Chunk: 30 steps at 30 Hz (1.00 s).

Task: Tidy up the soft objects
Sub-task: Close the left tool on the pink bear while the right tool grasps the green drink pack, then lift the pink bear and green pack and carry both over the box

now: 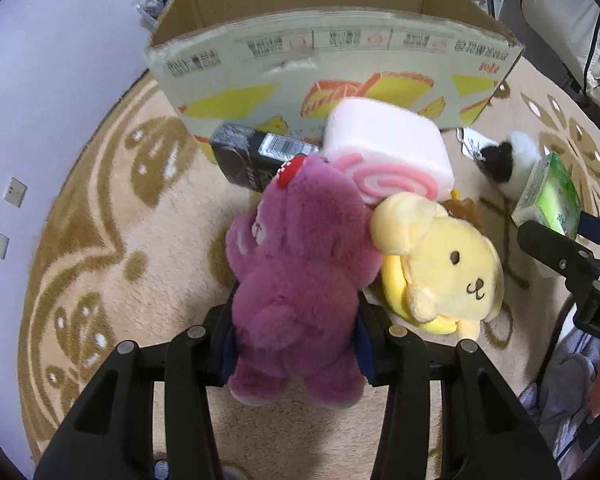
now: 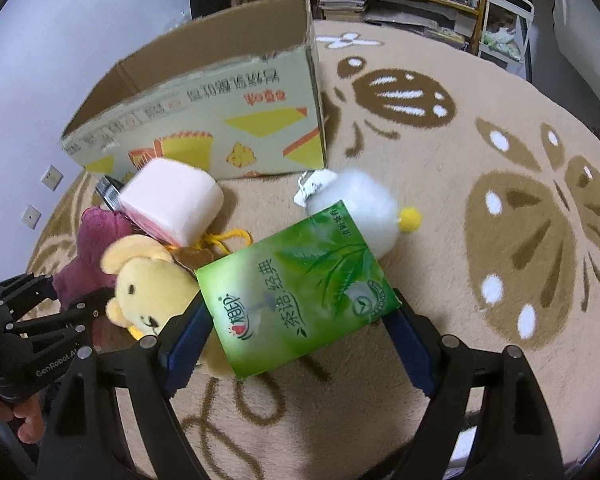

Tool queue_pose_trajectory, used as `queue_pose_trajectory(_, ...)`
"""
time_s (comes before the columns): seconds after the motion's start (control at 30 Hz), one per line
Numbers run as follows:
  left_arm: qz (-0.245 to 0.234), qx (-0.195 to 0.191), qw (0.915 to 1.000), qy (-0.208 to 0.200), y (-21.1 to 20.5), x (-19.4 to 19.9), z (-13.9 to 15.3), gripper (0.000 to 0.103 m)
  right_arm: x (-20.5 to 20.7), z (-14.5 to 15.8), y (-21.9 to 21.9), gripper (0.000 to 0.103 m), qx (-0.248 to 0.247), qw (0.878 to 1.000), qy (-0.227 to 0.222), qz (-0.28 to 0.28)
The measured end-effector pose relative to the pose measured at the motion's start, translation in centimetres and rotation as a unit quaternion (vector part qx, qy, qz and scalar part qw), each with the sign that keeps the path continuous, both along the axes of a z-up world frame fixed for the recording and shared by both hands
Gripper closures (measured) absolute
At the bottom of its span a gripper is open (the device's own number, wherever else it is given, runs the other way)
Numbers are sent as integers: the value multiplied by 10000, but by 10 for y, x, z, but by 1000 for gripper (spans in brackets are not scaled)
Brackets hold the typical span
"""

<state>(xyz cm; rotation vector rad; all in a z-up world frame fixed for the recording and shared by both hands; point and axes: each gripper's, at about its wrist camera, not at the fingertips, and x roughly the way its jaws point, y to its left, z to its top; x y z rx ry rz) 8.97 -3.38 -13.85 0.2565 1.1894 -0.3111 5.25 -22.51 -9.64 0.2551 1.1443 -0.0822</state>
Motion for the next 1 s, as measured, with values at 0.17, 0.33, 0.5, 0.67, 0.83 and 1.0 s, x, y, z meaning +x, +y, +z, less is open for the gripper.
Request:
queue_pose_trajectory(0.17,180,-87,9995,-228,12,-5,20,58,-3,7,-1,15,33,9999,-138,-26)
queue_pose_trajectory(0.33,417,-171,9971,-608,23,-6,38,58,-8,17,-2,15,67,9995,-314,-58)
queue_pose_trajectory(0.5,408,-270,9939,-991,21,-13,56,58,-14,30,-2,15,27,9984,-560,-84)
queue_pose_trajectory(0.67,501,-285,9883,-1414,21,-17,74,58,-18,42,0,15,-222,9964,-795,-176)
queue_pose_trajectory(0.83,527,-230,9831,-1736,22,-15,85,58,-18,57,-3,15,-165,9928,-1182,-119)
queue_pose_trajectory(1.0,473,-180,9766,-2090,21,-12,96,58,-14,69,0,15,-357,9866,-1589,33)
